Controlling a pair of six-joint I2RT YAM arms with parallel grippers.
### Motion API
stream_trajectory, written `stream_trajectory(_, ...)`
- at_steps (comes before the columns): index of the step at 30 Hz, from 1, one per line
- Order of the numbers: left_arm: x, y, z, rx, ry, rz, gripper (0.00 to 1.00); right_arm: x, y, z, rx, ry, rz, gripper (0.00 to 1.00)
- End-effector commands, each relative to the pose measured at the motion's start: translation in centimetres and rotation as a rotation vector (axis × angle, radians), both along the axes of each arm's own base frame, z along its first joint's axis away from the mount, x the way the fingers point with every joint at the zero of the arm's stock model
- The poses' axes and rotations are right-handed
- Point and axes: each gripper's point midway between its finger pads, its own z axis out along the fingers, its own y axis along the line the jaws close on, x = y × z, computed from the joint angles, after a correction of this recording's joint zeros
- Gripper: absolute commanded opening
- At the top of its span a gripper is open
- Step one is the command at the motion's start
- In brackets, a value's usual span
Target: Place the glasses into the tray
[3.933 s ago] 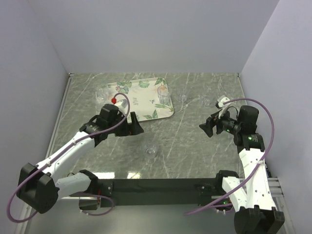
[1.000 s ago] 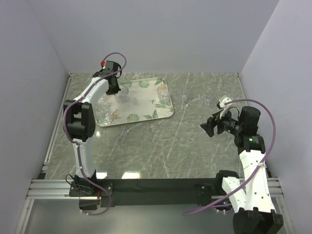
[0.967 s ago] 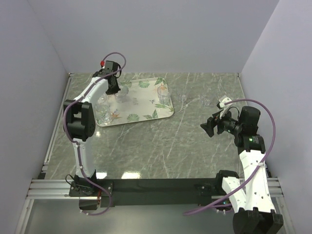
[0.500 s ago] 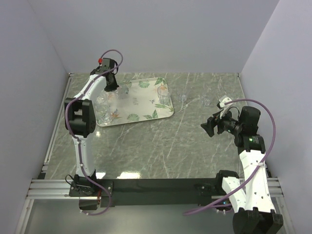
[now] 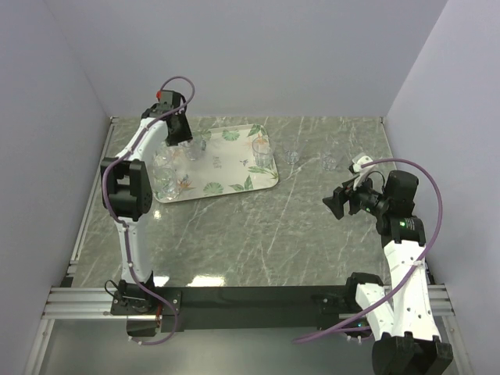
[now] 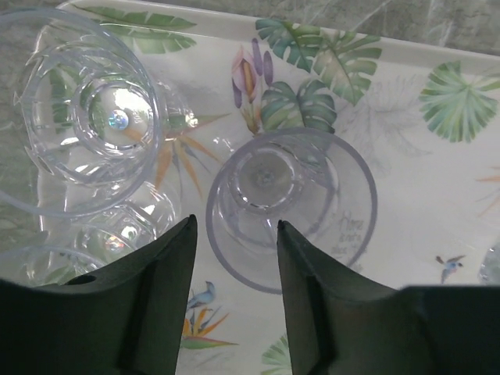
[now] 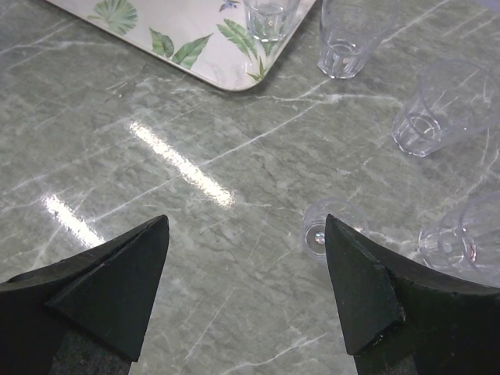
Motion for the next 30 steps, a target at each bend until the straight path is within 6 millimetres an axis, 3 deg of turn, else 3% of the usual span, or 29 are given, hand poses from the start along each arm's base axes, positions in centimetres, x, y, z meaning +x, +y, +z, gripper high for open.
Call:
stream_trajectory(1, 0.0, -0.5, 7.7, -0.051, -0.151, -0.038, 0.53, 0.2, -0.3, 0.7, -0.015, -0.045, -0.005, 0.87)
stream_trajectory(9, -3.8, -1.0, 12.5, -0.173, -0.26, -0.097, 0.7, -0.2, 0.3, 0.0, -0.023, -0.049, 0.06, 0.87)
stream_trajectory(15, -8.9, 0.4, 14.8, -0.184, -0.319, -0.141, 0.83, -1.2, 2.0, -0.4, -0.016, -0.03, 0.218, 0.87)
stream_trajectory(16, -10.6, 0.7, 14.7, -0.189, -0.324, -0.146, 0.85, -1.2, 2.1, -0.1, -0.023, -0.04, 0.238, 0.87)
stream_trajectory(21, -15.2, 3.6, 14.8, -0.162, -0.394, -0.098, 0.92, -0.6, 2.5, -0.5, -0.042, 0.018, 0.298, 0.87)
stream_trajectory(22, -16.7, 4.3, 14.7, -0.129, -0.417, -0.084, 0.98, -0.3, 2.9, 0.4, -0.054, 0.005, 0.321, 0.87)
stream_trajectory(25, -19.2, 5.9, 14.3, -0.052, -0.451, -0.037, 0.99, 1.0, 3.3, 0.5, -0.098, 0.051, 0.317, 0.87)
stream_trajectory(27, -20.2, 6.5, 14.2, -0.026, -0.469, -0.014, 0.99, 1.6, 5.0, 0.0, -0.137, 0.08, 0.359, 0.87)
stream_trajectory(29, -21.4, 6.7, 14.1, -0.017, -0.498, -0.002, 0.99, 3.1, 5.1, 0.2, -0.206, 0.088, 0.318, 0.87)
stream_trajectory(30, -21.7, 6.7, 14.1, -0.017, -0.508, -0.001, 0.99, 3.5, 6.4, -0.6, -0.229, 0.119, 0.346, 0.87)
